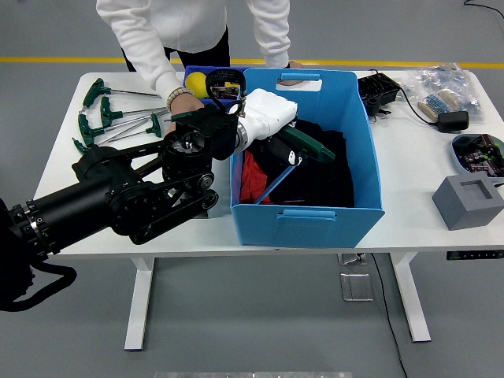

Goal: Lift tool from toolbox,place it in box,lift tool from toolbox,place it in box

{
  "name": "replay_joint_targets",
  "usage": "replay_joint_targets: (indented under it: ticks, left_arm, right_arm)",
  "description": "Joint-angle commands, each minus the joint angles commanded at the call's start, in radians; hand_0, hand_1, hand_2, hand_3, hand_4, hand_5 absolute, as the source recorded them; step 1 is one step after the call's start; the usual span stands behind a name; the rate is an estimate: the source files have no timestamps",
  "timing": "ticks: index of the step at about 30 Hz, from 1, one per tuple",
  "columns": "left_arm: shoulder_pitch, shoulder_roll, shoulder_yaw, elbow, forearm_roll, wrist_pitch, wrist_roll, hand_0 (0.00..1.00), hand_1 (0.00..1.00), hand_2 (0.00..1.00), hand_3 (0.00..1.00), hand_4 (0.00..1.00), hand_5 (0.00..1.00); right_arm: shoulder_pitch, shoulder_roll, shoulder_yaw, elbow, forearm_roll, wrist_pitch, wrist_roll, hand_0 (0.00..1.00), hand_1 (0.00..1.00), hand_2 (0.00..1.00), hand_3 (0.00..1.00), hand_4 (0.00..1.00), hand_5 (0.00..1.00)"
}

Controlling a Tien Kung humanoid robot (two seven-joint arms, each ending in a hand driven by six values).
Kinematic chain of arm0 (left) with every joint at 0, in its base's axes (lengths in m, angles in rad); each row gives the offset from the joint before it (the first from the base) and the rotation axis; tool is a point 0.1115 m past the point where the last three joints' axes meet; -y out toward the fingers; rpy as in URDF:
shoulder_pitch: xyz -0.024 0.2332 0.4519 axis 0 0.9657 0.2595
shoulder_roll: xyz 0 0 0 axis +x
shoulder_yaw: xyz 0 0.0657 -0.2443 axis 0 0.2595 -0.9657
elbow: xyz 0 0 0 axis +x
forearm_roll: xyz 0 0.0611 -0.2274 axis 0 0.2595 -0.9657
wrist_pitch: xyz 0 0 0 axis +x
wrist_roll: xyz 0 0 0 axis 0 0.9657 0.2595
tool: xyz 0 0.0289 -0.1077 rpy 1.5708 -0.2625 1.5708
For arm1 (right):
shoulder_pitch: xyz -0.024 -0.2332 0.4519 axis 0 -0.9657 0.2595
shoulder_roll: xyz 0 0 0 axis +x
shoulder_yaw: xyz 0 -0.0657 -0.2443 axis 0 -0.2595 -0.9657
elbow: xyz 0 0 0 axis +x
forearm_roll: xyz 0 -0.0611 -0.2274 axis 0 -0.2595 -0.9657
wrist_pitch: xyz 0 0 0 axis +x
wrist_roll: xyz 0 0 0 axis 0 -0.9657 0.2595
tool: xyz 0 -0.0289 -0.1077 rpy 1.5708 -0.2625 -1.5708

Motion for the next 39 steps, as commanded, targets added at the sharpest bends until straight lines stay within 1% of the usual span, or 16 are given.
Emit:
replay_joint_targets:
  ticks: [3,4,7,9,10,15,16,21,22,27,28,30,33,35,37,39]
  left_arm:
    - [-0.011,-0.011,0.013,0.027,-0.007,0.004,-0.009,0.215,0.110,0.110,0.241,0.937,0.635]
    - [-0.015,-0.016,0.016,0.038,-0.010,0.011,-0.013,0.217,0.132,0.138,0.270,0.940,0.631]
    - [-0.026,-0.027,0.020,0.071,-0.022,0.036,-0.027,0.217,0.132,0.138,0.270,0.940,0.631]
    - [-0.037,-0.036,0.021,0.101,-0.029,0.056,-0.036,0.217,0.132,0.138,0.270,0.940,0.631]
    - [-0.044,-0.040,0.021,0.117,-0.033,0.065,-0.040,0.230,0.179,0.183,0.340,0.942,0.632]
    - [-0.082,-0.045,0.011,0.203,-0.059,0.110,-0.059,0.230,0.179,0.183,0.340,0.942,0.632]
    - [-0.089,-0.045,0.009,0.218,-0.064,0.121,-0.063,0.332,0.355,0.349,0.532,0.936,0.626]
    - [-0.116,-0.045,0.001,0.276,-0.065,0.156,-0.074,0.332,0.355,0.349,0.532,0.936,0.626]
    - [-0.119,-0.045,-0.002,0.279,-0.060,0.161,-0.075,0.462,0.575,0.640,0.692,0.926,0.613]
    - [-0.112,-0.045,-0.050,0.243,-0.004,0.178,-0.073,0.462,0.575,0.640,0.692,0.926,0.613]
    - [-0.106,-0.044,-0.061,0.229,0.005,0.181,-0.070,0.494,0.614,0.686,0.692,0.921,0.607]
    - [-0.090,-0.031,-0.075,0.199,0.010,0.190,-0.060,0.494,0.614,0.686,0.692,0.921,0.607]
    - [-0.048,0.017,-0.097,0.117,0.029,0.206,-0.047,0.494,0.614,0.686,0.692,0.921,0.607]
    - [-0.016,0.056,-0.109,0.049,0.054,0.198,-0.026,0.509,0.646,0.722,0.689,0.923,0.610]
    - [0.014,0.087,-0.122,-0.020,0.088,0.181,0.013,0.509,0.646,0.722,0.689,0.923,0.610]
    - [0.040,0.102,-0.128,-0.068,0.110,0.170,0.061,0.509,0.646,0.722,0.689,0.923,0.610]
  right_arm:
    - [0.004,0.000,-0.004,0.000,0.000,0.000,0.000,0.659,0.610,0.720,0.560,0.813,0.621]
    - [0.005,0.000,-0.006,0.000,-0.002,0.000,-0.001,0.657,0.609,0.718,0.560,0.813,0.620]
    - [0.008,-0.001,-0.013,0.000,0.003,0.000,0.000,0.657,0.609,0.718,0.560,0.813,0.620]
    - [0.013,-0.002,-0.021,0.000,0.007,0.000,0.001,0.657,0.609,0.718,0.560,0.813,0.620]
    - [0.015,-0.002,-0.027,0.000,0.011,0.000,0.002,0.657,0.610,0.718,0.559,0.812,0.620]
    - [0.026,-0.006,-0.051,0.000,0.025,0.001,0.006,0.657,0.610,0.718,0.559,0.812,0.620]
    - [0.028,-0.006,-0.054,0.000,0.028,0.000,0.007,0.658,0.609,0.717,0.559,0.811,0.619]
    - [0.035,-0.008,-0.065,0.000,0.037,-0.001,0.010,0.658,0.609,0.717,0.559,0.811,0.619]
    - [0.036,-0.008,-0.067,0.000,0.039,-0.001,0.011,0.658,0.607,0.716,0.559,0.811,0.619]
    - [0.030,-0.007,-0.052,0.000,0.034,-0.004,0.011,0.658,0.607,0.716,0.559,0.811,0.619]
    - [0.028,-0.007,-0.048,0.000,0.032,-0.004,0.011,0.655,0.601,0.715,0.558,0.809,0.619]
    - [0.023,-0.006,-0.031,0.000,0.017,-0.003,0.008,0.655,0.601,0.715,0.558,0.809,0.619]
    - [0.014,-0.002,0.003,0.000,-0.011,-0.003,0.003,0.655,0.601,0.715,0.558,0.809,0.619]
    - [0.005,0.001,0.037,0.000,-0.028,-0.005,0.000,0.655,0.599,0.713,0.558,0.809,0.615]
    - [-0.004,0.004,0.055,0.000,-0.039,-0.005,-0.001,0.655,0.599,0.713,0.558,0.809,0.615]
    - [-0.012,0.006,0.065,0.000,-0.047,-0.004,-0.003,0.655,0.599,0.713,0.558,0.809,0.615]
